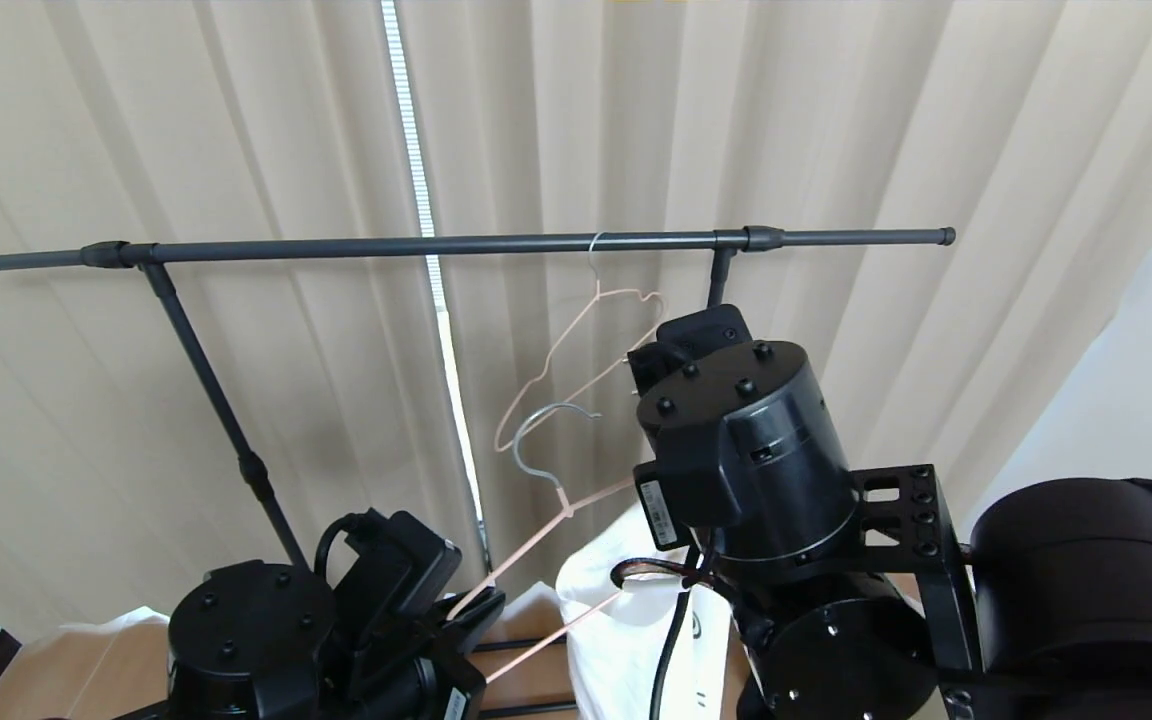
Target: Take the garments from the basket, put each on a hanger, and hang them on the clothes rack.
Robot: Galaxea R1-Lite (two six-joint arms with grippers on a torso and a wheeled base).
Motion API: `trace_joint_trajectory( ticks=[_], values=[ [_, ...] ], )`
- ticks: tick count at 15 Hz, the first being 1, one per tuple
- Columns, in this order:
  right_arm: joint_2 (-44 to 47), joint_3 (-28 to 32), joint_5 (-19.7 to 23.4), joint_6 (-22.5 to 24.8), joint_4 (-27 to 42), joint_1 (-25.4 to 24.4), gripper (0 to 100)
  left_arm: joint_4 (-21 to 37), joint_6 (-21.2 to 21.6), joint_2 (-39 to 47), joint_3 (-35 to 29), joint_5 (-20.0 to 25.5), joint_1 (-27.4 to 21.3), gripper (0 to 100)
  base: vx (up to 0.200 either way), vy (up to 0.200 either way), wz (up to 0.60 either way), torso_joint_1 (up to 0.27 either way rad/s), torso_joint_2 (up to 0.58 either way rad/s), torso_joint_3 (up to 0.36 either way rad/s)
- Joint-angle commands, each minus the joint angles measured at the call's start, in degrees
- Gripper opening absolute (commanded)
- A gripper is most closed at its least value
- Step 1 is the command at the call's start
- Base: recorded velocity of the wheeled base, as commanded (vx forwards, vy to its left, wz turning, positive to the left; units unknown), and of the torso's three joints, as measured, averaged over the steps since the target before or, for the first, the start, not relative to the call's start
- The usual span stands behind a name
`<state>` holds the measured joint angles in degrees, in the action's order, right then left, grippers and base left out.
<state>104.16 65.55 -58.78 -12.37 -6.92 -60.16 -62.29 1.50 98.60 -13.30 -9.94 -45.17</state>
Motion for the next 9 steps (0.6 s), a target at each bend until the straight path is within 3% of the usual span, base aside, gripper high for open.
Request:
trace_joint_trajectory(
  ticks=[1,5,9],
  values=[
    [0.1,0.0,-0.1,-0.8,-1.1,-2.2,0,0.0,0.0,0.3,0.0,-0.1,-0.4,0,0.000,0.000,0.00,0.000,0.00,0.000],
    [0.1,0.6,0.4,-2.5,-1.7,-5.4,0,-0.9,0.0,0.4,0.1,-0.1,-0.4,0,0.000,0.000,0.00,0.000,0.00,0.000],
    [-0.1,2.0,6.8,-6.9,-2.0,-9.5,0,-0.9,-0.1,0.4,0.2,-0.1,-0.4,0,0.000,0.000,0.00,0.000,0.00,0.000]
  ],
)
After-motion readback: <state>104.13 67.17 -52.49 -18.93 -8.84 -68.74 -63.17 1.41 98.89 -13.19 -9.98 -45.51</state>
